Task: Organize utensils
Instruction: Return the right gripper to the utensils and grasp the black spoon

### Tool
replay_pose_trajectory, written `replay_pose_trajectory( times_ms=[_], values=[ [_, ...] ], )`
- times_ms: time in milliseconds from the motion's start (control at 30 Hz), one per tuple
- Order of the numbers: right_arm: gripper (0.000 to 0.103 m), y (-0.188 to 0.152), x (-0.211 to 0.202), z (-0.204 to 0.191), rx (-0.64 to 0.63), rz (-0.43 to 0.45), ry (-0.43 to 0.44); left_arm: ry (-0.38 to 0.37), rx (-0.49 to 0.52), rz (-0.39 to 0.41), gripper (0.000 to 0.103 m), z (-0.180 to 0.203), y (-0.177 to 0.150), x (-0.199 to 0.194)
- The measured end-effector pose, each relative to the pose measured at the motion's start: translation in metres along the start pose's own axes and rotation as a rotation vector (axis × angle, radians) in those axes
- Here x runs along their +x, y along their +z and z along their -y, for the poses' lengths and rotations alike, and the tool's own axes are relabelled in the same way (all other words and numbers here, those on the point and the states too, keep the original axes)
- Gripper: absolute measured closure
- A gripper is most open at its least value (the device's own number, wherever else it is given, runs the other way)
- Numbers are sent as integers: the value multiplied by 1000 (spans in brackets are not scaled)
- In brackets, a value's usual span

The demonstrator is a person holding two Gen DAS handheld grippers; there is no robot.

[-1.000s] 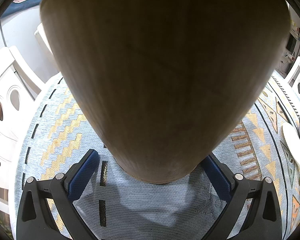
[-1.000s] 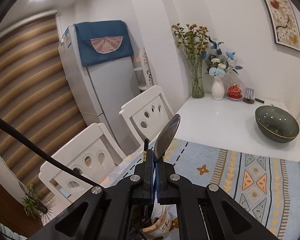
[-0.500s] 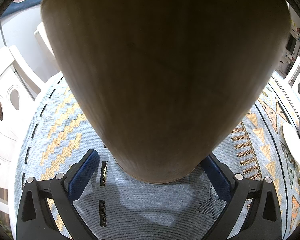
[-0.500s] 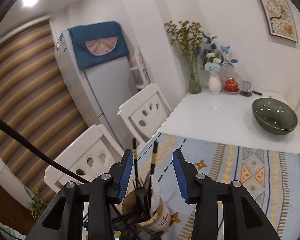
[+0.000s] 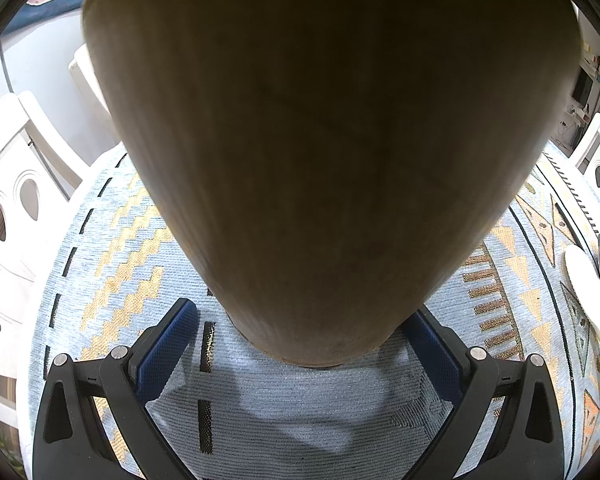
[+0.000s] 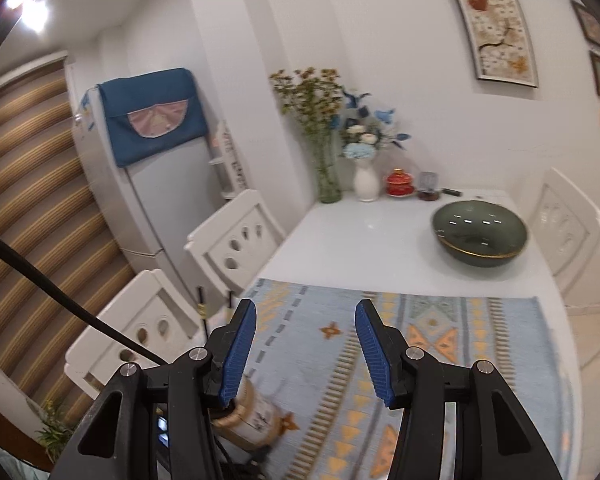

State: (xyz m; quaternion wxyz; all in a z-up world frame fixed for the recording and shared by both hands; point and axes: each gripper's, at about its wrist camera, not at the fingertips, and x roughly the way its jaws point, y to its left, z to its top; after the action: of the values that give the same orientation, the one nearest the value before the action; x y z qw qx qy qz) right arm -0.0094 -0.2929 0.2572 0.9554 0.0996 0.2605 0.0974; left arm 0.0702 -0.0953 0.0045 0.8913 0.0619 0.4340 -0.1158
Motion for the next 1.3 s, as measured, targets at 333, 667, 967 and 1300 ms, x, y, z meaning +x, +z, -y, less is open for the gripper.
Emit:
replay_pose_trajectory(
  times_ms=[333, 667, 967, 1300],
  values=[
    [53, -41, -33, 72, 131, -110, -180, 0, 0, 0, 1, 0, 0, 0],
    [53, -114, -30, 139, 349, -336, -306, 0, 0, 0, 1, 0, 0, 0],
    [73, -188, 4, 187, 455, -601, -366, 0, 0, 0, 1, 0, 0, 0],
    [74, -206, 28, 169, 383, -744, -246, 1, 0, 0, 1, 0, 0, 0]
  ],
)
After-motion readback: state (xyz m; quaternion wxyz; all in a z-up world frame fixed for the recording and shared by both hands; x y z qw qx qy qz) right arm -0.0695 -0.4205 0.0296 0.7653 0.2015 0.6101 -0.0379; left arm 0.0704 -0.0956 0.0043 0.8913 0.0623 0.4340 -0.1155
